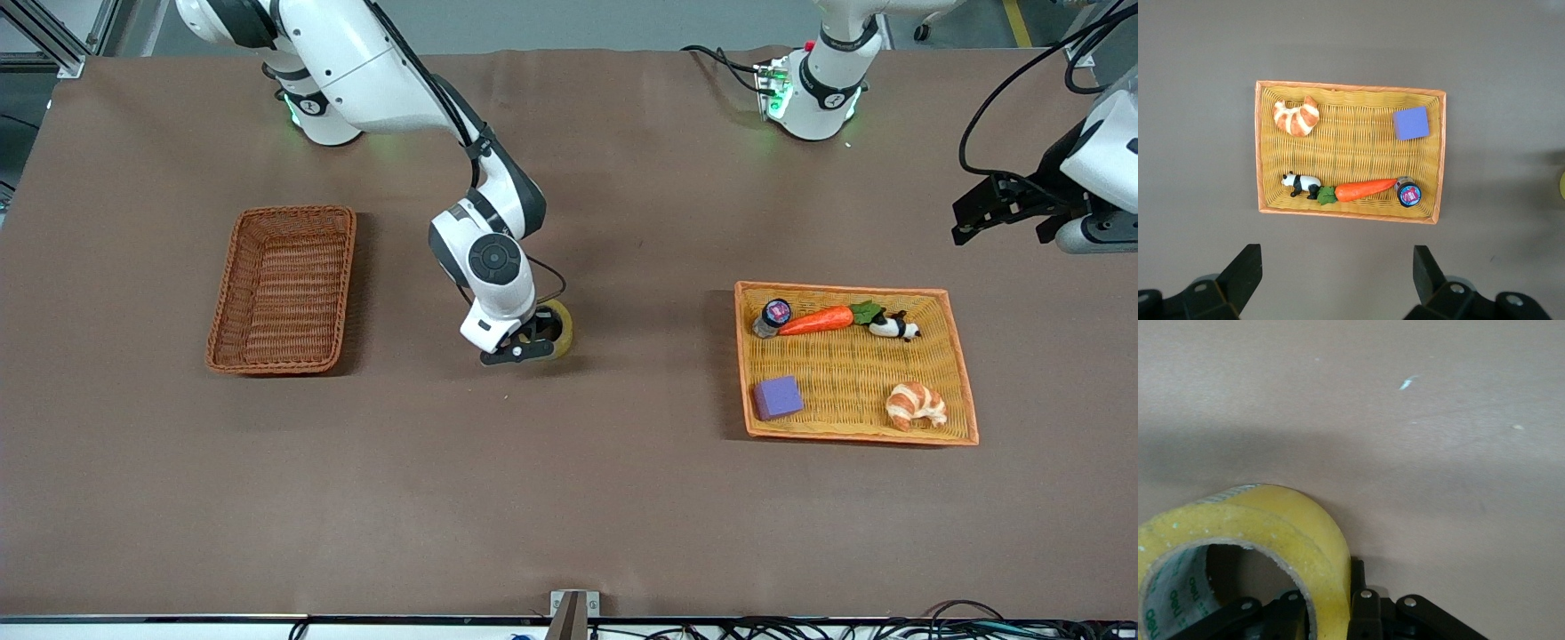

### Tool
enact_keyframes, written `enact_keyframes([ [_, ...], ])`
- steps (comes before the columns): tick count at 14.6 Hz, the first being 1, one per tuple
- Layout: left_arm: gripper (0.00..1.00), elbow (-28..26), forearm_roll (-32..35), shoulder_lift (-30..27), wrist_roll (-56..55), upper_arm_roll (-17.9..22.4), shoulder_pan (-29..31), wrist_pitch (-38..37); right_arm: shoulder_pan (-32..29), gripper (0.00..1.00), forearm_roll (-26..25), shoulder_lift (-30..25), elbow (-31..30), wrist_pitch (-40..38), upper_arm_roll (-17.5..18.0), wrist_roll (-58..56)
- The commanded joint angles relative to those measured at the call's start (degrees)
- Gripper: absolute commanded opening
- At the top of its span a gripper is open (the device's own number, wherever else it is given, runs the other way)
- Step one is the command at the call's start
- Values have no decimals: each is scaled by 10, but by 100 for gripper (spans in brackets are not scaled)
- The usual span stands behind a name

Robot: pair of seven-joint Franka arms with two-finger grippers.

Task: Move tape to another basket
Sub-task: 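Carry the tape roll with the right gripper into the brown basket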

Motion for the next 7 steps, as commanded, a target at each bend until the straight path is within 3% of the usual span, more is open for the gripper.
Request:
enact_keyframes([
  [1,100,-8,5,-6,-5,-1,0,3,-23,0,-7,-48,34,-97,2,19],
  [4,100,-6,8,-4,-5,-1,3,5,-80,0,-8,-154,27,-207,2,10],
  [7,100,-7,5,-3,-6,-1,5,6,-171,0,-8,-242,4,-281,2,-80],
])
